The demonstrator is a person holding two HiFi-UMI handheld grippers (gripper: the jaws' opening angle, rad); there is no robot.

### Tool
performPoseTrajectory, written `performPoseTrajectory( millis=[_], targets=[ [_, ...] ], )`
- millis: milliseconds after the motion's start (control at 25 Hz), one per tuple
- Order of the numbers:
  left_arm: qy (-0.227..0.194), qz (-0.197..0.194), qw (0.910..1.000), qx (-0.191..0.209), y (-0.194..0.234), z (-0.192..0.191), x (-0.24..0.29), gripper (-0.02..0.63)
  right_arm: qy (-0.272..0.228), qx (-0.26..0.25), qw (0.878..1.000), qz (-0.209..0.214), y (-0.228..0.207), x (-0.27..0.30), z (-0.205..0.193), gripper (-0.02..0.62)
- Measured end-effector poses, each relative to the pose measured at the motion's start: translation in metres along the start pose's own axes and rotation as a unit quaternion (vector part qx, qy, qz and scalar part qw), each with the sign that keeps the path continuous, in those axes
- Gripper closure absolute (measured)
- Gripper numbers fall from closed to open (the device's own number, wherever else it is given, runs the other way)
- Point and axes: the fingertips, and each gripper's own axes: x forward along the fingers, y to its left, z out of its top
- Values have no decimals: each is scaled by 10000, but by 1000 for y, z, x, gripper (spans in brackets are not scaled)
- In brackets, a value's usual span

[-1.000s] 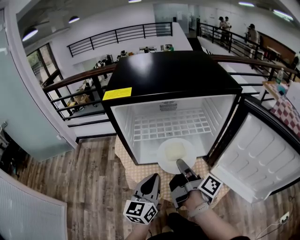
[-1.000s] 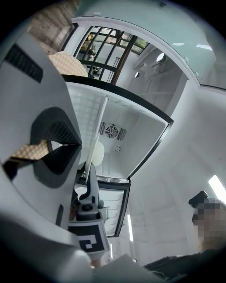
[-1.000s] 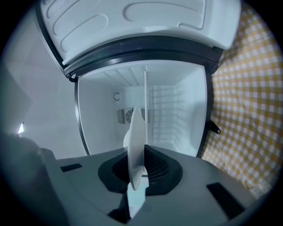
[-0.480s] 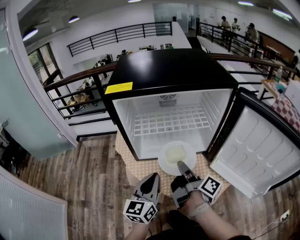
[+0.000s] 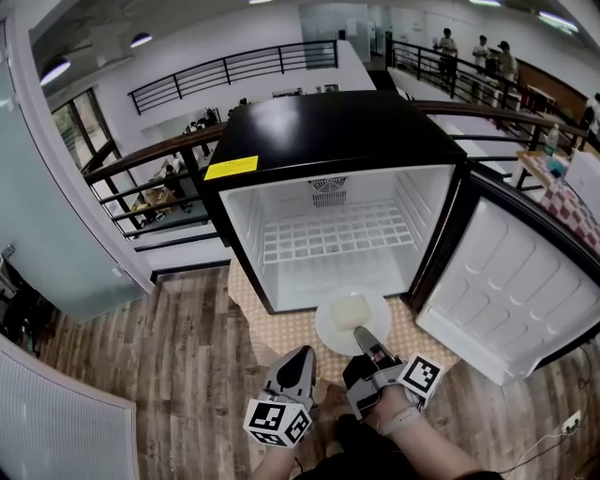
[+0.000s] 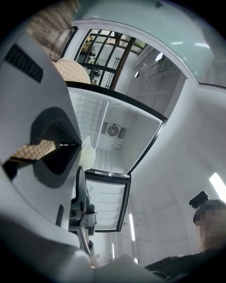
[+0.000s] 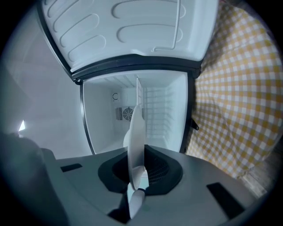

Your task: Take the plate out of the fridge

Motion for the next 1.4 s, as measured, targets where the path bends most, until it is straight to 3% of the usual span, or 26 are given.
performPoseTrajectory(
  millis=[1400],
  targets=[
    [-56,-84,9999,47,-20,-2,-31,598,-121,169,9998,37,-5,-49,-15,549]
  ],
)
